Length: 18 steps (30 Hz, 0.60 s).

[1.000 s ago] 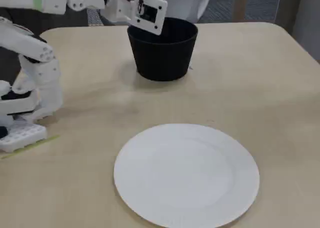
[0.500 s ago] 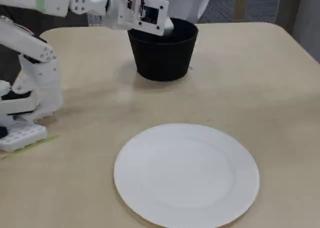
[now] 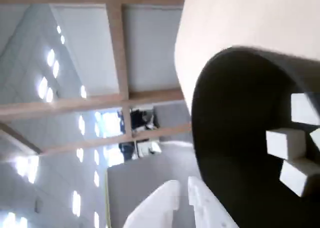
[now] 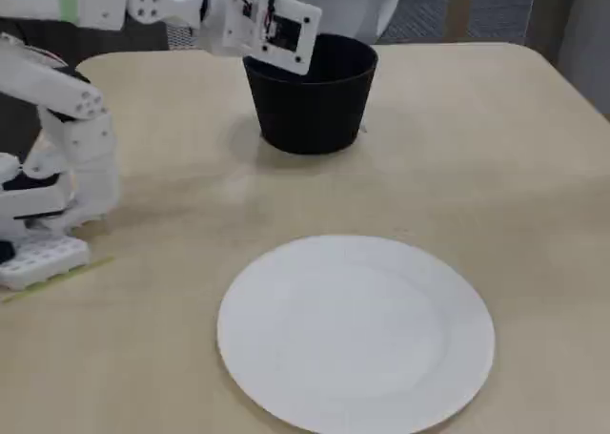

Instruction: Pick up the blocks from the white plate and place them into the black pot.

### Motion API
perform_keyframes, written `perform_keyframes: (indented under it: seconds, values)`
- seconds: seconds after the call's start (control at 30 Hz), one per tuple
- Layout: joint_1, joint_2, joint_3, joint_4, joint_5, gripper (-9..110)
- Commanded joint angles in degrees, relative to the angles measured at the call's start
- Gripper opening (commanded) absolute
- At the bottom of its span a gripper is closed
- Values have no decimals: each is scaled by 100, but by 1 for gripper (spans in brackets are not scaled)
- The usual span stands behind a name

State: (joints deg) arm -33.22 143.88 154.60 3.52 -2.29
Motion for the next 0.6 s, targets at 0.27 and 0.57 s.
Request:
perform_keyframes:
  seconds: [0.27, 0.57]
  values:
    - [3902, 3498, 114, 4157, 633, -2]
    - [3155, 4254, 817, 5379, 264, -2]
